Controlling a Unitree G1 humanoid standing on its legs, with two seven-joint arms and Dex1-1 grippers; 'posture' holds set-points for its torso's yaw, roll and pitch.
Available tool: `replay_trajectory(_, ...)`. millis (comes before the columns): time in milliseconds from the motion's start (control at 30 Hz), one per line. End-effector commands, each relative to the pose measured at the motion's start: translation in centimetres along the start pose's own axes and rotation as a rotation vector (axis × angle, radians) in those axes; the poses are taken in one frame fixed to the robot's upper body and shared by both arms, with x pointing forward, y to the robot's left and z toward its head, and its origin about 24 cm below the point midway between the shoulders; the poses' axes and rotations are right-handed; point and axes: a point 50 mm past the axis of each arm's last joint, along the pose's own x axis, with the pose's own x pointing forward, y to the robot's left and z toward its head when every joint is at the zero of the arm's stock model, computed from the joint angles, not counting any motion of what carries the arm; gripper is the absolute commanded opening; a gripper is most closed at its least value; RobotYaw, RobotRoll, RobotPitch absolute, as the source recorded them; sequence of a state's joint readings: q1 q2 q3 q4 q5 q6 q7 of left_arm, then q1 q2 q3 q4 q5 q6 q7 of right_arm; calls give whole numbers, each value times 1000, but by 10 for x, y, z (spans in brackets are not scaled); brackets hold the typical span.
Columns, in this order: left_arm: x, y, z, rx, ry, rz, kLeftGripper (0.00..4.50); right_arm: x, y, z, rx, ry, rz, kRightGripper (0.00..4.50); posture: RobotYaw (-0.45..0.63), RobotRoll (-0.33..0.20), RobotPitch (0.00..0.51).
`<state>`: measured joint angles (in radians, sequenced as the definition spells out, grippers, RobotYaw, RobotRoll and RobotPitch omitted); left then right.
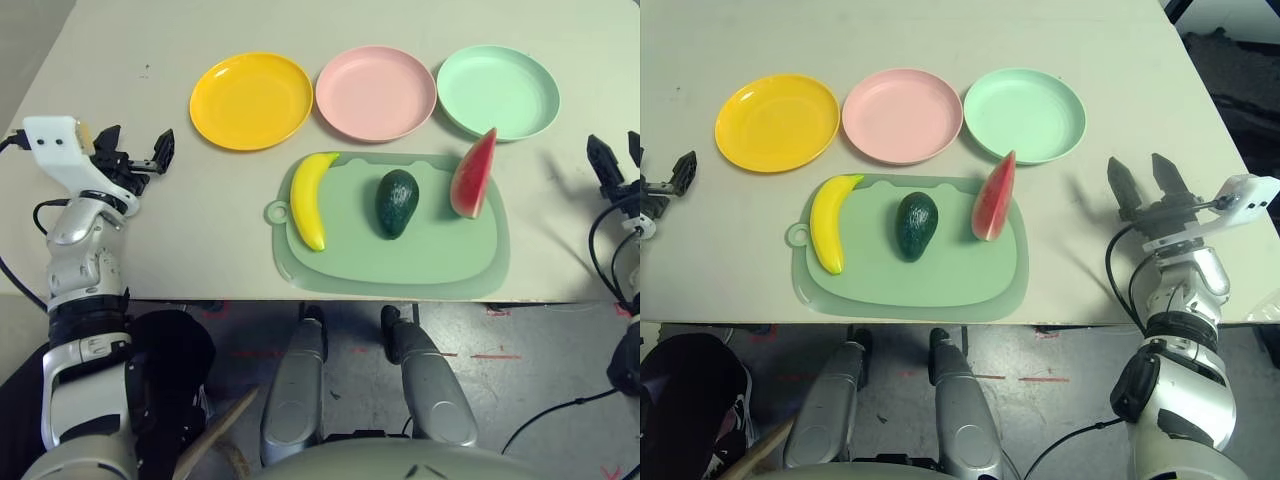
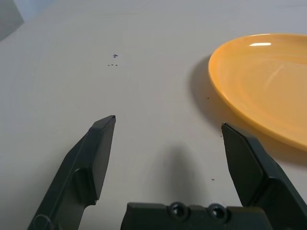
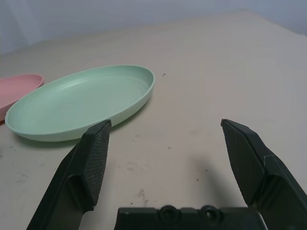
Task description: Place the fruits into color-matched plates.
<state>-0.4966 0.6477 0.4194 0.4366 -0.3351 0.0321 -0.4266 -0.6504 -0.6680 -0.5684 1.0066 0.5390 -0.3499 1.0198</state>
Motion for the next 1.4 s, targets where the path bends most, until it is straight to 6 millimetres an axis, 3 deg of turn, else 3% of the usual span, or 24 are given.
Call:
replay_trajectory(33,-7,8,-4,9,21,27,4500,-11,-1,-4,6,2,-10,4483,-20,0,341)
replay_trajectory(700,1,7,1,15,14,-16,4500,-13,1,-6,5,2,-14,4483,-32,0,348)
replay_trajectory(767,2,4,4,7,-2,-75,4500,-14,1,-6,4,2,-12,4483,-34,0,347)
replay_trajectory(967,-2,-23,32,-49,-47,-704,4500,-23,0,1,-45,45,47,4483,-34,0,355)
replay_trajectory(1067,-9,-31,51,-88,-53,-986,4500,-27,11,15,-178,136,223,4483,-35,0,358)
replay_trajectory(1167,-13,-37,66,-87,-64,-1171,4500,-28,16,42,-269,178,326,4483,-43,0,359)
replay_trajectory(1300,-12,-52,77,-1,-68,-1372,4500,-2,43,89,-366,298,588,4483,-94,0,360)
replay_trajectory(1400,-9,-67,78,35,-45,-1467,4500,31,60,122,-559,396,755,4483,-125,0,354)
